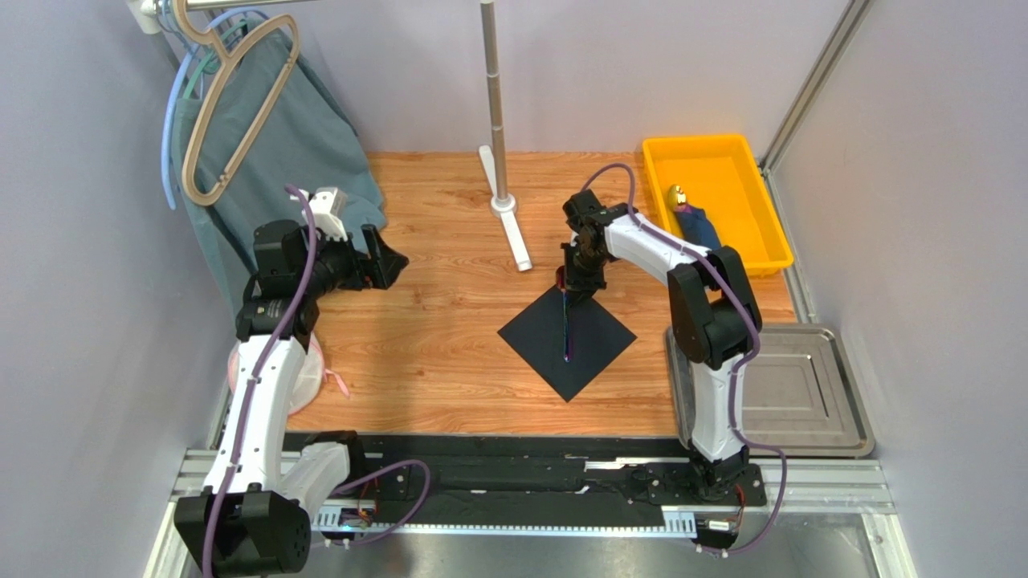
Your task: Place the utensils on the paper napkin and roll it up
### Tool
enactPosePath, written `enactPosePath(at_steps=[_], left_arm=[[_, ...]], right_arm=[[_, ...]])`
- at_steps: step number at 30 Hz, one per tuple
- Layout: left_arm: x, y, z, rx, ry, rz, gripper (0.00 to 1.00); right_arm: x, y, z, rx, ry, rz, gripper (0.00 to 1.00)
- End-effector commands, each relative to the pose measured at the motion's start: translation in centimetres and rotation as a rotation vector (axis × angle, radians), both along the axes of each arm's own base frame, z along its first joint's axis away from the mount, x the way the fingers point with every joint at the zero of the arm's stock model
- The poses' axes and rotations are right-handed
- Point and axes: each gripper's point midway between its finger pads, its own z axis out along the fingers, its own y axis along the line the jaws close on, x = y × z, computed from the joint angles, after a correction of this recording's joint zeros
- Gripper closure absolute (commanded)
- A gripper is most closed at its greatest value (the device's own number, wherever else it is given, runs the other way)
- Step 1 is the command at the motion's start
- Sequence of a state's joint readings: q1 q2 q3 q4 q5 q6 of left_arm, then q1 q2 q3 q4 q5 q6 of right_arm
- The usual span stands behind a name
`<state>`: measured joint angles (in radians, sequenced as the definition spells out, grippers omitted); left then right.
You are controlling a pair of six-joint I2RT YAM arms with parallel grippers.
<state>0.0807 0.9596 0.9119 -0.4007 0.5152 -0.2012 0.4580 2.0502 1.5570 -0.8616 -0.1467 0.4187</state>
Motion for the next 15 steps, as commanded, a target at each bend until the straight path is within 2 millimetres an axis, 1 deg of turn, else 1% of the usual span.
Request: enactPosePath(at_steps=[1, 6, 8, 12, 15], left_arm=[[0.30, 0.09, 0.93, 0.018, -0.034, -0.008, 0.01], [0.35, 0.06, 0.82, 0.014, -0.028, -0.009, 0.01], [0.38, 0.08, 0.84, 0.015, -0.029, -0.007, 0.01], [0.41, 0.07, 0.90, 0.016, -0.028, -0.009, 0.01], [0.49, 0.05, 1.00, 0.016, -0.030, -0.009, 0.01]], right_arm=[[0.76, 0.27, 0.83, -0.006, -0.030, 0.019, 1.00], [0.45, 0.09, 1.19, -0.010, -0.034, 0.021, 1.00], [0.34, 0.16, 1.64, -0.002, -0.042, 0.023, 1.00], [0.43, 0.07, 1.61, -0.005, -0.044, 0.022, 0.98], [0.54, 0.08, 1.16, -0.012, -0.036, 0.018, 0.96]])
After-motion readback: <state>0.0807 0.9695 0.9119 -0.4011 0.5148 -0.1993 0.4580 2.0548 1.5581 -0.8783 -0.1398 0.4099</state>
